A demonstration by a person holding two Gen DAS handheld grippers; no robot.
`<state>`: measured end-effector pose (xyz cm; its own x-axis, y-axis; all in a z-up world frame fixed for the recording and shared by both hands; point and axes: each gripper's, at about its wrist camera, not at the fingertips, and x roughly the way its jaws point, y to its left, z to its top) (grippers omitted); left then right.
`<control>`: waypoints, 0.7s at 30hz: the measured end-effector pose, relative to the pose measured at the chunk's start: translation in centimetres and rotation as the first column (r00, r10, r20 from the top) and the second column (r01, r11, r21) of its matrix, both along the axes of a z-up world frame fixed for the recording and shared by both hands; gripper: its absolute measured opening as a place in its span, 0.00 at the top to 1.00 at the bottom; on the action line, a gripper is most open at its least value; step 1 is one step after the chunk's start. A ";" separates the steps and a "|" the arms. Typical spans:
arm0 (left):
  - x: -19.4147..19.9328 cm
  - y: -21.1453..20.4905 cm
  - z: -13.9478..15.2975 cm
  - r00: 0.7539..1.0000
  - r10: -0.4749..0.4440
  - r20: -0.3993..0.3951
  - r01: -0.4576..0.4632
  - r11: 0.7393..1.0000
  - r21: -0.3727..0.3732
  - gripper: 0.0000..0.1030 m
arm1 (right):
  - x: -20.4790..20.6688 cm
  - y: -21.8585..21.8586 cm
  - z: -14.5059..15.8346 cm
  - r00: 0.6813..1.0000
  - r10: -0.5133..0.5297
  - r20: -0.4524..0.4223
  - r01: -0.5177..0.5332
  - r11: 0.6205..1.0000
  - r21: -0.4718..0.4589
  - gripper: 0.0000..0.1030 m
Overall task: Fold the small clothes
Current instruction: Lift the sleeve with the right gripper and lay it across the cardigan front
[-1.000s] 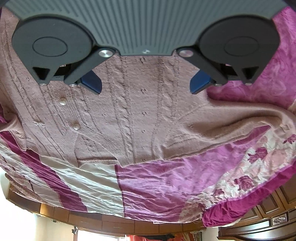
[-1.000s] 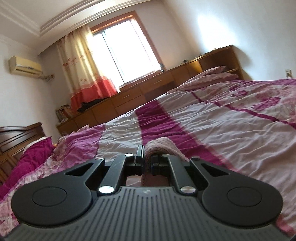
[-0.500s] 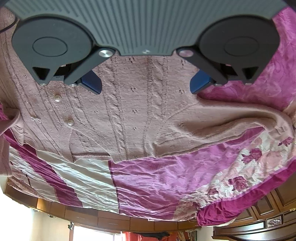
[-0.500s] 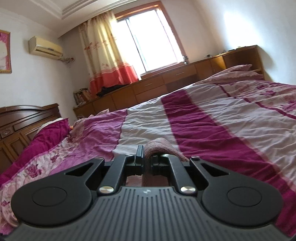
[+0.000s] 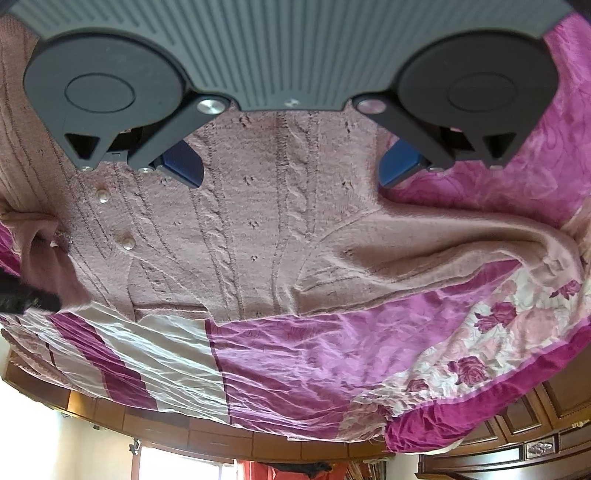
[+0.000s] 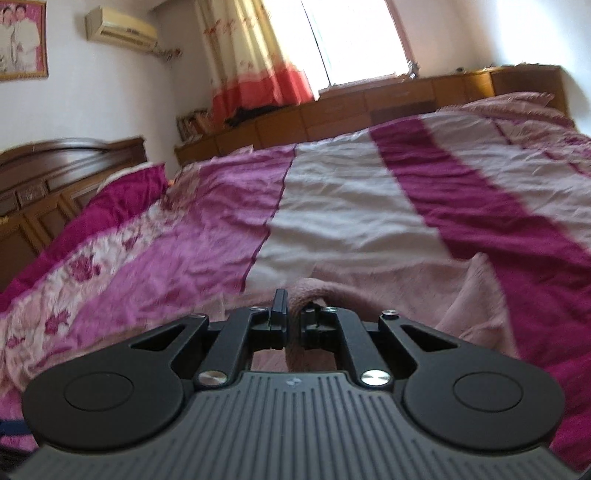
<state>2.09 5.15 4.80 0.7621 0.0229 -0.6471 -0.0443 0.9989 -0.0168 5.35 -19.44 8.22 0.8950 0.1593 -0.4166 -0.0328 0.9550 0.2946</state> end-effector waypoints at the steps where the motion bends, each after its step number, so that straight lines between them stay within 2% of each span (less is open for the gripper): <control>1: 0.0 0.0 -0.1 1.000 0.000 -0.003 0.000 1.000 -0.001 0.00 | 0.1 0.5 -0.5 1.000 0.009 -0.013 -0.009 1.000 -0.004 0.94; 11: 0.0 0.2 -0.5 1.000 0.001 -0.013 -0.001 1.000 -0.006 0.00 | 1.7 2.2 -4.4 0.987 0.057 -0.150 -0.051 0.998 0.043 0.94; 16: -0.1 0.2 -0.6 1.000 0.000 -0.016 0.000 1.000 -0.006 0.00 | 2.1 1.6 -5.9 0.974 0.060 -0.220 -0.037 0.994 0.107 0.91; 19: -0.2 0.0 -0.6 1.000 -0.005 -0.016 0.005 1.000 -0.003 0.00 | 2.0 1.2 -6.2 0.971 0.071 -0.227 -0.037 0.988 0.149 0.77; 21: -0.3 -0.1 -0.5 1.000 -0.008 -0.015 0.008 1.000 -0.002 0.00 | 1.7 1.3 -6.0 0.972 0.082 -0.221 -0.047 0.986 0.162 0.60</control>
<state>1.76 5.07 4.26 0.7527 0.0154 -0.6582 -0.0367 0.9992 -0.0186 7.03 -18.19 2.26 0.7662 0.2917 -0.5726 -0.0083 0.8954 0.4451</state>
